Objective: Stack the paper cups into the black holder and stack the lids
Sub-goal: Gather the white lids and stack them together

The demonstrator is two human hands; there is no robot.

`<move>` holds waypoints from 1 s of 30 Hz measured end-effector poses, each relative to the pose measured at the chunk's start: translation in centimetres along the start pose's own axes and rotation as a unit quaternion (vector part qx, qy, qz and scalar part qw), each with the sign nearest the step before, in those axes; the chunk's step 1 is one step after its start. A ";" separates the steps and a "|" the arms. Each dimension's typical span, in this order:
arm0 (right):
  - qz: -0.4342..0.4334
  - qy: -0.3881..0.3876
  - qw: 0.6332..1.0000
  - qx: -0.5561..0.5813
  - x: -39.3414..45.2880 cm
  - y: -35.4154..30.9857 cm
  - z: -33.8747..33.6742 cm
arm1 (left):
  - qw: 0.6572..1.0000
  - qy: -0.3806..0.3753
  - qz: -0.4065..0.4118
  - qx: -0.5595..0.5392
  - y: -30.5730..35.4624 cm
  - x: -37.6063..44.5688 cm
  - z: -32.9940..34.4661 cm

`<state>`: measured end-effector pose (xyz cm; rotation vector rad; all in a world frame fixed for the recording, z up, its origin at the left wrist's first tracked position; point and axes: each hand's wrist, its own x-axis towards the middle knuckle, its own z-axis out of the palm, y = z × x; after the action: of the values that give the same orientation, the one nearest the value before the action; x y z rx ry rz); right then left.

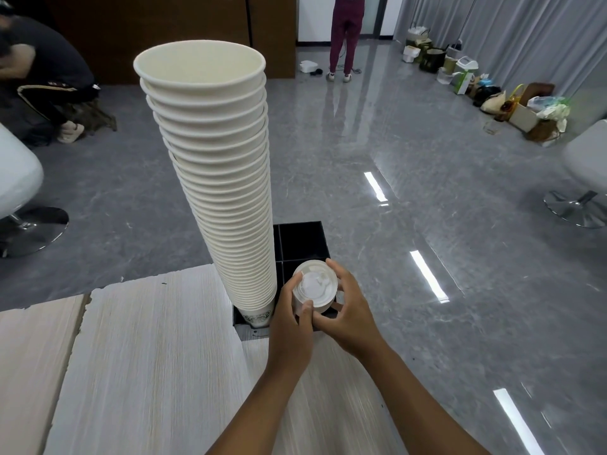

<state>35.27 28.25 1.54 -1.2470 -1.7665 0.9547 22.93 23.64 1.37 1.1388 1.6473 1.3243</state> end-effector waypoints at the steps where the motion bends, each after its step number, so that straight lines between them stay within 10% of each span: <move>1: 0.000 0.001 1.000 -0.002 0.0 0.1 0.0 | 1.000 -0.001 0.000 0.000 0.1 0.0 0.0; 30: -0.007 0.018 0.994 -0.109 0.1 2.7 1.5 | 0.998 -0.005 0.008 0.064 -0.9 -0.6 -0.2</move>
<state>34.96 28.83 -1.49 -1.3754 -1.8868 0.7415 22.81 22.99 0.53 1.2337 1.7398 1.2352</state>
